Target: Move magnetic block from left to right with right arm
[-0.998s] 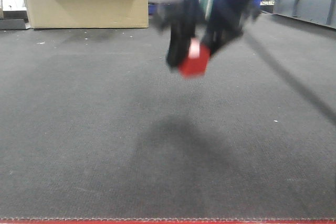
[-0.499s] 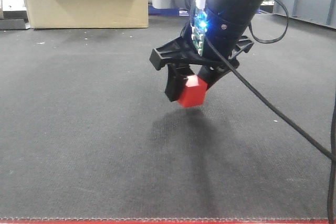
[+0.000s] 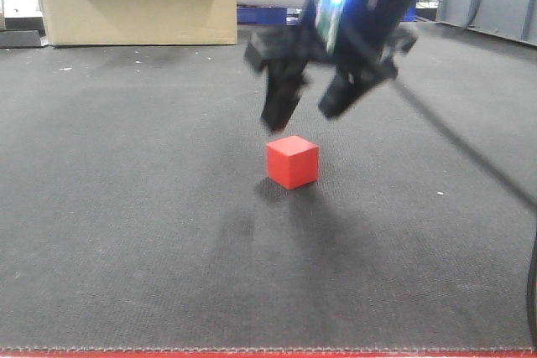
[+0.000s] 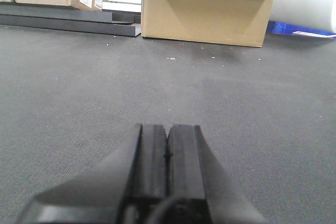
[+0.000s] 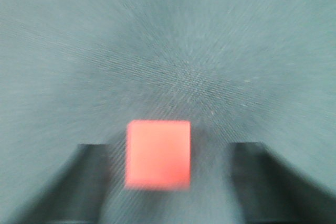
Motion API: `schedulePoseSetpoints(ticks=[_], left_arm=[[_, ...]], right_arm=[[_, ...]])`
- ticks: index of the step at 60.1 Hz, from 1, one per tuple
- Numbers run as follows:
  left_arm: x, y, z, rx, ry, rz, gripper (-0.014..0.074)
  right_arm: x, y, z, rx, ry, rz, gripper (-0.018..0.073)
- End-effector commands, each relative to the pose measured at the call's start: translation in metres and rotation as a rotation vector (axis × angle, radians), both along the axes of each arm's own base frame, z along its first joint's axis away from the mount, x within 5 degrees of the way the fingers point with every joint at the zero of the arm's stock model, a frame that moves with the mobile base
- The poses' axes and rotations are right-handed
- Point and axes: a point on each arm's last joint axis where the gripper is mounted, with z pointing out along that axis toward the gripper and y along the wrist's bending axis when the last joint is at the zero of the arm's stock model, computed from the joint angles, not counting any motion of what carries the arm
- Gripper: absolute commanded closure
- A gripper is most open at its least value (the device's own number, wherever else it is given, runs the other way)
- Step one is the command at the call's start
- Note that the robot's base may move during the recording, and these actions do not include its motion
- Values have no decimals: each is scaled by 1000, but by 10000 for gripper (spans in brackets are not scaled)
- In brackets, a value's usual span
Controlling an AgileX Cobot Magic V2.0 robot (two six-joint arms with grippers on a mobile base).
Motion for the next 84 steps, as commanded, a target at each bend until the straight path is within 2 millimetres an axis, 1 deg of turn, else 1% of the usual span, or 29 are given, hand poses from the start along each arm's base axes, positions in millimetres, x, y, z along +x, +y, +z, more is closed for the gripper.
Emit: schedulePoseSetpoints(ticks=[1,5,7,8,10,11,13,16,18,24,30,37,38,44,50,60,66,84], left_arm=[[-1,0,5,-1,-92,1,712],[-1,0,5,-1,-92,1,713],[-1,0,5,-1,-92,1,713],[-1,0,5,-1,-92,1,713],[-1,0,5,-1,-92,1,713],[-1,0,5,-1,-92,1,713],[-1,0,5,-1,-92,1,713],[-1,0,5,-1,-92,1,712],[-1,0,5,-1,-92,1,713],[-1,0,5,-1,-92,1,713],[-1,0,5,-1,-92,1,713],[-1,0,5,-1,-92,1,713],[-1,0,5,-1,-92,1,713],[-1,0,5,-1,-92,1,713],[-1,0,5,-1,-92,1,713],[-1,0,5,-1,-92,1,713],[-1,0,5,-1,-92,1,713],[-1,0,5,-1,-92,1,713]], right_arm=[[-14,-11,50,93,-132,-15,342],[-26,-18,61,111,-163,-16,483],[-32,-21,64,118,-176,-17,514],[-37,-25,68,128,-191,-19,507],[-44,-29,68,132,-197,-20,498],[-49,-32,72,140,-212,-20,499],[-56,-36,71,144,-218,-22,501],[-73,-47,75,161,-244,-24,501],[-81,-52,72,163,-247,-26,501],[-111,-69,75,197,-301,-31,501],[-139,-86,71,232,-350,-37,501],[-174,-107,73,278,-421,-37,501],[-176,-108,72,279,-423,-37,501],[-203,-124,70,308,-468,-31,501],[-228,-138,75,349,-531,-24,501],[-253,-153,85,415,-638,-21,501],[-262,-158,88,438,-676,-21,501],[-263,-159,89,443,-687,-21,501]])
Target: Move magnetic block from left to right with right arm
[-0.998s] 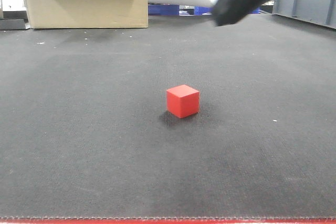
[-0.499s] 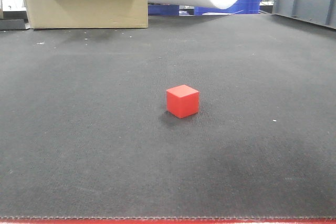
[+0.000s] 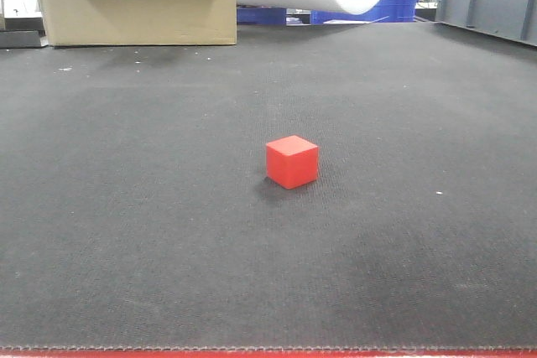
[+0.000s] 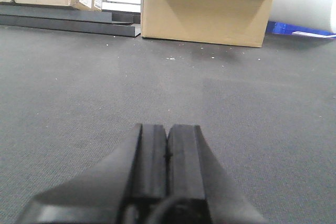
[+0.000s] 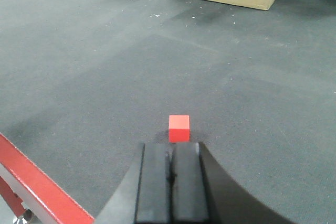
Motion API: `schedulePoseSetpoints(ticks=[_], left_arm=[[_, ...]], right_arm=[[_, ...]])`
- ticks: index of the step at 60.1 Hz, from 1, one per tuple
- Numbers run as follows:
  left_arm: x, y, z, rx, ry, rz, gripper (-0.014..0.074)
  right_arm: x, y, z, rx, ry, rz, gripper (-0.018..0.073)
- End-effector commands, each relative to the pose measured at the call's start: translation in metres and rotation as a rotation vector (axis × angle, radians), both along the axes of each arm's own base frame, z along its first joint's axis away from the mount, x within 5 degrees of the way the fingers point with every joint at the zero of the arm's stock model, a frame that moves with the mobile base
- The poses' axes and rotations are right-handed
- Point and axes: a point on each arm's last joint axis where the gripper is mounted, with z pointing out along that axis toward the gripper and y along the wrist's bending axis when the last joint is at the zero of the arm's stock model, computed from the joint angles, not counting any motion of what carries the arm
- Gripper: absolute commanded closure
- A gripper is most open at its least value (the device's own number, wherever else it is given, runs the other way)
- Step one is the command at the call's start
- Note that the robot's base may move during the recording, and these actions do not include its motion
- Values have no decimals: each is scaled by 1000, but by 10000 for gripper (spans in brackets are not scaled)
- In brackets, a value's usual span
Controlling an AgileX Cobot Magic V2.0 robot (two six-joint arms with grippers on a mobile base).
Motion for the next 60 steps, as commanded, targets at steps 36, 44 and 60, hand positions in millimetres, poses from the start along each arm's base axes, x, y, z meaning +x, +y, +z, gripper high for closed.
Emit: schedulePoseSetpoints(ticks=[36,44,60], left_arm=[[-1,0,5,-1,-92,1,713],[-1,0,5,-1,-92,1,713],[-1,0,5,-1,-92,1,713]], right_arm=[[27,-32,-79,90,-260,-564,501],[18,-37,-106,93,-291,-620,501],[8,-42,-125,92,-350,-703,501]])
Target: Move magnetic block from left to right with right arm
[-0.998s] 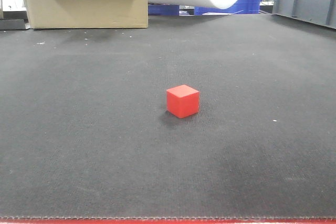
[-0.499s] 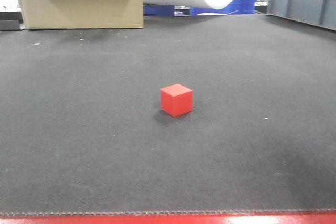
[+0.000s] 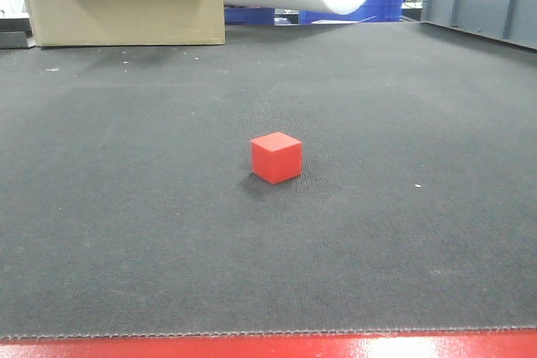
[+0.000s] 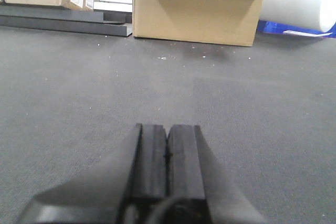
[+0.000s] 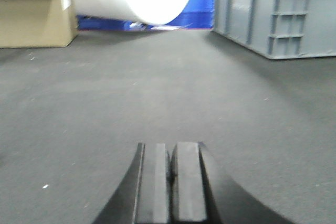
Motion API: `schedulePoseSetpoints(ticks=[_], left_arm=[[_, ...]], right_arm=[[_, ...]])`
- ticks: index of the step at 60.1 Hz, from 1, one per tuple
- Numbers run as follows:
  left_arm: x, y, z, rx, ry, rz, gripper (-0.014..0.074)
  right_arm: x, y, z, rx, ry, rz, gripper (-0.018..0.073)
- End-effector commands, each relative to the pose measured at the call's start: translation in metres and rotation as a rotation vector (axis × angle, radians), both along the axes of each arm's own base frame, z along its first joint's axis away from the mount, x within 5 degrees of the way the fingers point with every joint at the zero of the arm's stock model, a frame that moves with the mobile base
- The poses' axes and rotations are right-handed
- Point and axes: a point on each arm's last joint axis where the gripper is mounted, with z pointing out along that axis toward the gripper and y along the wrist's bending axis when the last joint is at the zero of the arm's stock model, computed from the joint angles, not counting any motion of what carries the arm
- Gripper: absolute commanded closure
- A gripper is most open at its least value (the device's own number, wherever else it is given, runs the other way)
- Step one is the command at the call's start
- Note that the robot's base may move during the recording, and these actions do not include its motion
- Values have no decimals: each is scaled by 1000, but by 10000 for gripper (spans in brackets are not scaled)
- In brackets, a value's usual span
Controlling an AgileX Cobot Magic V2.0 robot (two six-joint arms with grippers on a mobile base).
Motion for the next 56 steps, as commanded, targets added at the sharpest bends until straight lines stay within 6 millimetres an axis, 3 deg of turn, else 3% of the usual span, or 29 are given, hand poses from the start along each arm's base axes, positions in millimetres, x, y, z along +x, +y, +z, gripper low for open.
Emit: schedulePoseSetpoints(ticks=[1,56], left_arm=[[-1,0,5,-1,-92,1,713],[-1,0,5,-1,-92,1,713]], right_arm=[[-3,-3,11,-21,-121,-42,501],[-3,-3,11,-22,-114,-43,501]])
